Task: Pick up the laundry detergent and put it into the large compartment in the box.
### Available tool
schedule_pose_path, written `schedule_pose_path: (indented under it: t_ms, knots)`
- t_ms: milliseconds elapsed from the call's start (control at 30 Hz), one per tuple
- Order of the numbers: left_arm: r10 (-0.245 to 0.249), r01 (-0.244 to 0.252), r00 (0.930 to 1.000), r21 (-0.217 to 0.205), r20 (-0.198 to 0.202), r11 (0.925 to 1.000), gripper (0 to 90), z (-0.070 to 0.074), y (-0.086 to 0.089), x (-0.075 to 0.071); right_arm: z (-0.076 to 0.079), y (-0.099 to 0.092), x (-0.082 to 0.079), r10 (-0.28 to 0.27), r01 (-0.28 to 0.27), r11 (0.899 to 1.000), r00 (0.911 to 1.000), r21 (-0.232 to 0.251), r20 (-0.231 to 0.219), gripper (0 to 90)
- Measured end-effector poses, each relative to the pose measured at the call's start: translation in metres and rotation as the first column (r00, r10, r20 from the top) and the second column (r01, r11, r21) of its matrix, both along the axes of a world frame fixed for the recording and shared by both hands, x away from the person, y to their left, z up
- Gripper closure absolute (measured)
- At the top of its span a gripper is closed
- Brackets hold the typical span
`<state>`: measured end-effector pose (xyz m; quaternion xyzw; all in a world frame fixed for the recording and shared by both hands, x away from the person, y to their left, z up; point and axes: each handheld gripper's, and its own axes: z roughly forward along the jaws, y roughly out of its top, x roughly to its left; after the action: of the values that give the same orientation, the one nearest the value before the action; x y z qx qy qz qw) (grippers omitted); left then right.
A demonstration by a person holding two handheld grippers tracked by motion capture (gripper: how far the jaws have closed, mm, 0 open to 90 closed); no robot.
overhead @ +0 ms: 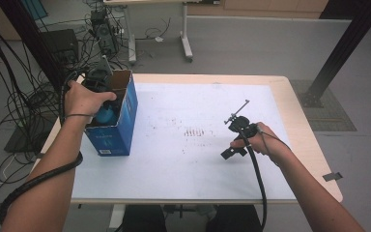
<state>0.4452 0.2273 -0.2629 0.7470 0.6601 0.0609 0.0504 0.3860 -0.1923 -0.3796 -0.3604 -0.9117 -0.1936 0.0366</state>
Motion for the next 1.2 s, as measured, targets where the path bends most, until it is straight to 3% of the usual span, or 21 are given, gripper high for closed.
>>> schedule_pose_path:
  t_ms: [1200]
  knots:
    - [0.001, -0.001, 1.0000, -0.002, 0.000, 1.0000, 37.8, -0.0017, 0.0009, -0.0003, -0.0010, 0.0001, 0.0003, 0.004, -0.004, 1.000, 1.0000, -0.001, 0.000, 11.4]
